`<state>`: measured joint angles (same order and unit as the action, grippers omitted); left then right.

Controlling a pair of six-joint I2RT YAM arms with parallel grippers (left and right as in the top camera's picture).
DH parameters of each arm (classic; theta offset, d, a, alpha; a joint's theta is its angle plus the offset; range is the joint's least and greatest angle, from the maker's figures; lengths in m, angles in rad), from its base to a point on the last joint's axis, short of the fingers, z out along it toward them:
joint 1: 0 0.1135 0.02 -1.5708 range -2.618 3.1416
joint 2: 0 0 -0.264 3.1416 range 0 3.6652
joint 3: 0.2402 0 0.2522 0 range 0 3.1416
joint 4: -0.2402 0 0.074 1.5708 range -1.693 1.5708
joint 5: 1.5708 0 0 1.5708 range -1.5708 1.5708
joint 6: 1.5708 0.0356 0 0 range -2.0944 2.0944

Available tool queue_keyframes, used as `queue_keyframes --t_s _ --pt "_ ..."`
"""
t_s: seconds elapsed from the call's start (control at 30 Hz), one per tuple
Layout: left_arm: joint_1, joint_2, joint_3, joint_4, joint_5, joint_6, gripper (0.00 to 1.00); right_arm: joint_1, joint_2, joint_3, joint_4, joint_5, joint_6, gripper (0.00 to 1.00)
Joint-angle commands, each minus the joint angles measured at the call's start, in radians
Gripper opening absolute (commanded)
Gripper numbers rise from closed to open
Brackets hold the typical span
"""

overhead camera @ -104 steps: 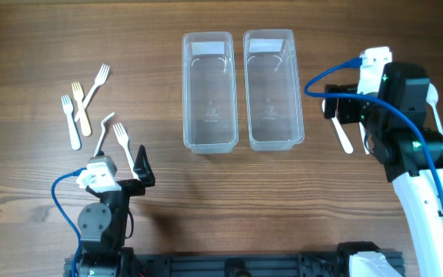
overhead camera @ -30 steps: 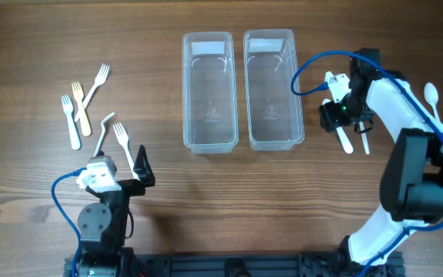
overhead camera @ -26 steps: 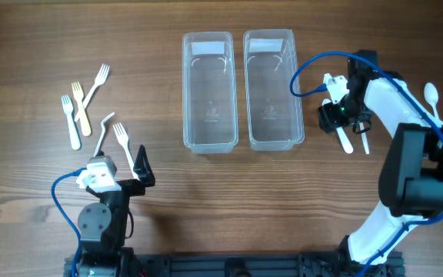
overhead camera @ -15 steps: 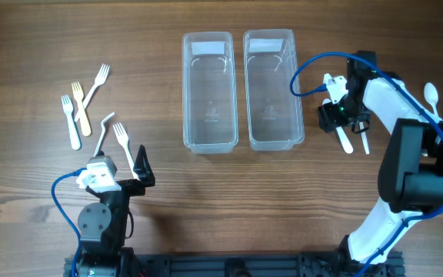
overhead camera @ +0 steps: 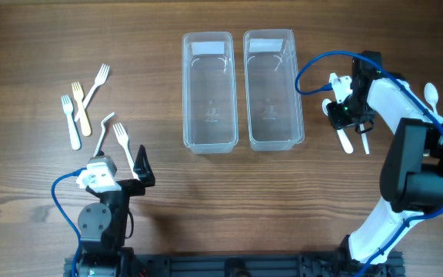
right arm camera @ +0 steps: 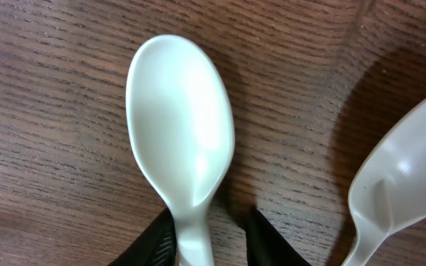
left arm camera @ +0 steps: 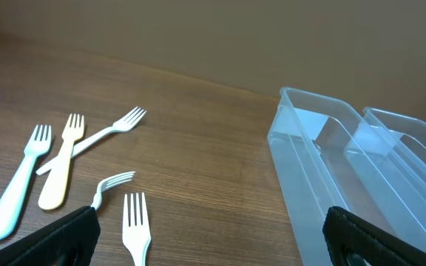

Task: Pack container
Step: 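Lower and close the right gripper on the white spoon handle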

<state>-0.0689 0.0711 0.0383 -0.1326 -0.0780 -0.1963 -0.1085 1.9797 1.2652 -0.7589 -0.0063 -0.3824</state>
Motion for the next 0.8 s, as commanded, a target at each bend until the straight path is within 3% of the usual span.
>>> queue_keyframes --t_s 0.0,0.13,0.27,0.57,0.77 --pt "0.006 -0.002 -0.001 -0.003 -0.006 0.008 1.00 -0.003 0.026 0.018 -0.001 0.005 0.020 0.27" --pt "0.006 -0.002 -0.001 -0.003 -0.006 0.008 1.00 -0.003 0.026 0.018 0.001 -0.020 0.026 0.26" --pt "0.006 -0.002 -0.001 -0.003 -0.006 0.009 1.00 -0.003 0.026 0.020 0.003 -0.021 0.046 0.16" --pt "0.006 -0.002 -0.001 -0.003 -0.006 0.009 1.00 -0.001 0.017 0.075 -0.025 -0.020 0.089 0.09" --pt "0.006 -0.002 -0.001 -0.003 -0.006 0.009 1.00 -0.001 -0.024 0.132 -0.044 -0.022 0.100 0.08"
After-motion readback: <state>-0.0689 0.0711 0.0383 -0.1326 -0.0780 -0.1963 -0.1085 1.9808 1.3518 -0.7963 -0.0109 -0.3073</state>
